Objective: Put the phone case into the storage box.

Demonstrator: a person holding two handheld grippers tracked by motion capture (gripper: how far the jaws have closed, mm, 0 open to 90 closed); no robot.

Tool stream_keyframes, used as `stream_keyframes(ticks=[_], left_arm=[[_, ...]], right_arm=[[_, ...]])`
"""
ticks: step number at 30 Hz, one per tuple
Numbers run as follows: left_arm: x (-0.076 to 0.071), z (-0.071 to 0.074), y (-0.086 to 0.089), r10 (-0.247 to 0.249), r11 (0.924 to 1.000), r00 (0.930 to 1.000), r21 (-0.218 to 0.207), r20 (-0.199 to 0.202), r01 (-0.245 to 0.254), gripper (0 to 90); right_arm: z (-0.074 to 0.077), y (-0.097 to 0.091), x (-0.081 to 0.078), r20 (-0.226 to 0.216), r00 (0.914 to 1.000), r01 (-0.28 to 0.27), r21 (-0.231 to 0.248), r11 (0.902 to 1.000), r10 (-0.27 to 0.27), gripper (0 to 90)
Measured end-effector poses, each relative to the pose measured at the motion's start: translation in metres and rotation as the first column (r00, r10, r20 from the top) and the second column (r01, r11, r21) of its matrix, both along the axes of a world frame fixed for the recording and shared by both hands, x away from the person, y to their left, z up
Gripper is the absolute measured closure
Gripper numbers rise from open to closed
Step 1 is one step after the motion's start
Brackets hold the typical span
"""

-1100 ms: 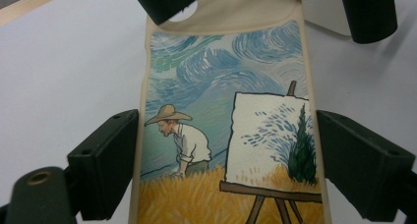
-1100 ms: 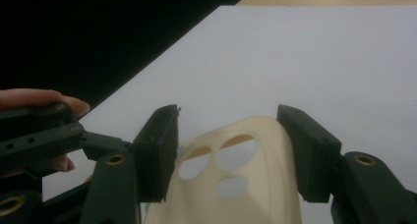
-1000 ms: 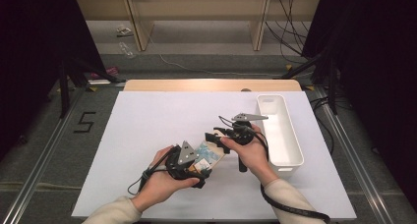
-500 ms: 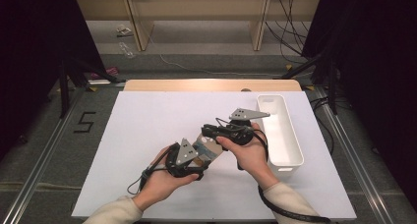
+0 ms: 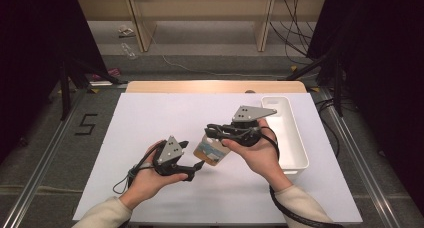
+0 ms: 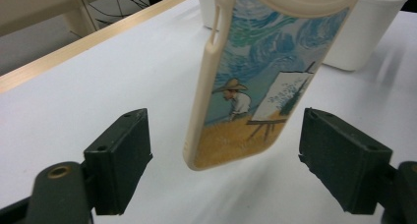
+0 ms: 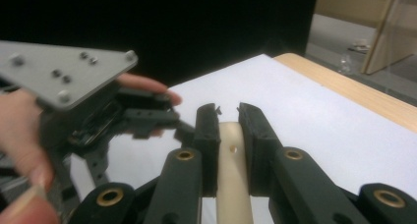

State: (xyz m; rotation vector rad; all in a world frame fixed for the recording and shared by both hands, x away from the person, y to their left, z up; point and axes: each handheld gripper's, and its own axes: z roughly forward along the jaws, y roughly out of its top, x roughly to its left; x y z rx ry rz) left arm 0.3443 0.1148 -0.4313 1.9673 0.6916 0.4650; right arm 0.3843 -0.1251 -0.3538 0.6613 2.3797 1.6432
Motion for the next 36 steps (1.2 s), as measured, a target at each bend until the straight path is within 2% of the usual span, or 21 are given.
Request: stream_keyframes(ticks=[9,15,18,30,34,36], left_arm=[[0.003,-0.002,0.0,-0.087,0.996,0.996,-0.019,-0.017,0.087,22.9],[0.002,-0.003,-0.007,-0.145,0.9894,0.9892,-0.011,-0.023,0.145,25.6],[0.002,-0.004,-0.009,-0.152,0.9884,0.9881,-0.004,-0.023,0.152,26.5],[0.008,-0.009,-0.018,-0.237,0.9707,0.9712,0.034,-0.024,0.238,32.9],[0.009,-0.009,-0.019,-0.252,0.9671,0.9674,0.031,-0.026,0.252,34.9],[0.01,-0.01,-0.022,-0.266,0.9636,0.9636,0.022,-0.031,0.266,38.7]], right_arm=[[0.005,-0.004,0.001,0.015,0.9976,-0.066,-0.062,0.9959,0.067,79.7],[0.009,-0.005,0.0,0.015,0.9943,-0.103,-0.099,0.9897,0.105,79.7],[0.01,-0.005,-0.001,0.011,0.9934,-0.113,-0.105,0.9881,0.114,79.7],[0.009,0.001,-0.004,-0.015,0.9867,-0.162,-0.14,0.9768,0.162,79.7],[0.009,0.001,-0.004,-0.017,0.9856,-0.169,-0.141,0.9754,0.168,79.7],[0.01,0.001,-0.005,-0.021,0.9851,-0.172,-0.137,0.9756,0.171,79.7]])
